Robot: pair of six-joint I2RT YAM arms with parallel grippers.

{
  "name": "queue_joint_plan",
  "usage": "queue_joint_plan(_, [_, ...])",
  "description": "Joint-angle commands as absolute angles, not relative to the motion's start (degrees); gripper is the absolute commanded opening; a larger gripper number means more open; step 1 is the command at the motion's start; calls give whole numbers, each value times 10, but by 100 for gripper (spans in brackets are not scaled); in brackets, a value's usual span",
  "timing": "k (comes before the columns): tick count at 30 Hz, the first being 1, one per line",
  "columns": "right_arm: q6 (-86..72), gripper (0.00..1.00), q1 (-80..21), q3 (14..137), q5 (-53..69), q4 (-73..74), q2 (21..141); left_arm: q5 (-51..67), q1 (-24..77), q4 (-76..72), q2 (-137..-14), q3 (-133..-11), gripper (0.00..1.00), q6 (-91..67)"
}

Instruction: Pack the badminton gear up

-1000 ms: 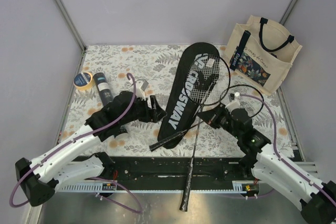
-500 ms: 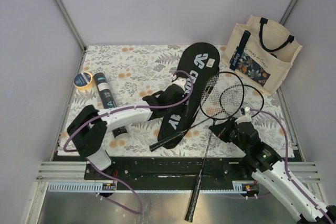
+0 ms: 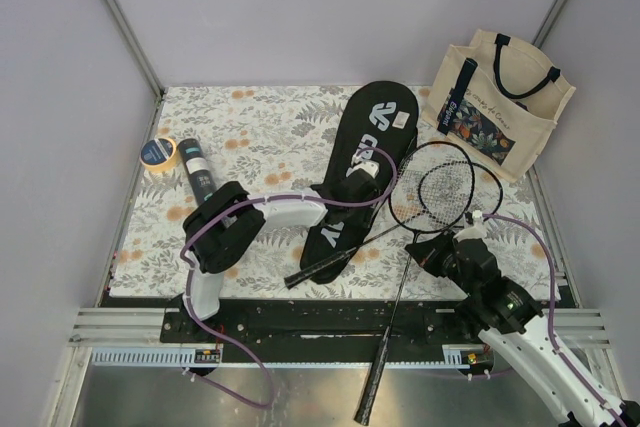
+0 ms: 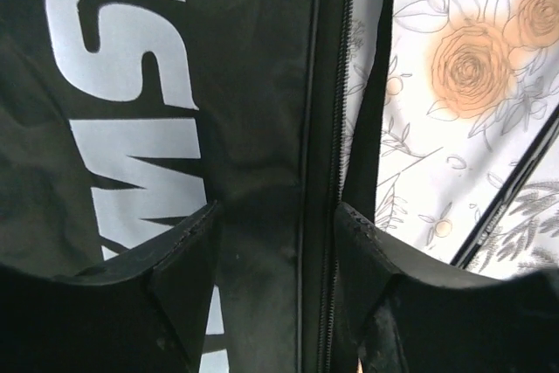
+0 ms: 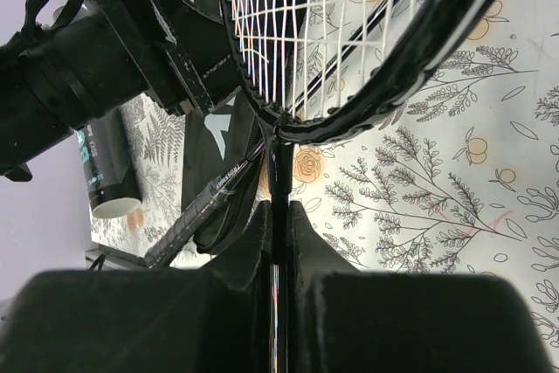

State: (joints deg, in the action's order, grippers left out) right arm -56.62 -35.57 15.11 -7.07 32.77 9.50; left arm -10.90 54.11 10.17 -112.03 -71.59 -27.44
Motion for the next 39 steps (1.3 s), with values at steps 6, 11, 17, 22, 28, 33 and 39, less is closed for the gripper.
queue_joint_plan(6, [-561, 0, -355, 160, -93, 312, 87, -146, 556, 107, -1155, -726, 44, -299])
queue_joint_plan(11, [-562, 0, -355, 159, -91, 303, 91, -164, 556, 122, -1151, -726, 16, -301])
queue_joint_plan(17, [-561, 0, -355, 151, -77, 267, 111, -163, 553, 129, -1111, -735, 0, -299])
queue_joint_plan(22, [-570, 0, -355, 140, -57, 248, 135, -152, 542, 134, -1064, -733, 0, -301])
queue_joint_plan(28, [-578, 0, -354, 133, -48, 236, 170, -177, 539, 131, -1020, -711, 0, -287])
queue_joint_plan(33, [-587, 0, -355, 120, -28, 181, 195, -182, 536, 123, -1011, -700, 0, -278])
queue_joint_plan(39, [-595, 0, -355, 117, -19, 106, 241, -176, 522, 117, -1016, -703, 0, -263])
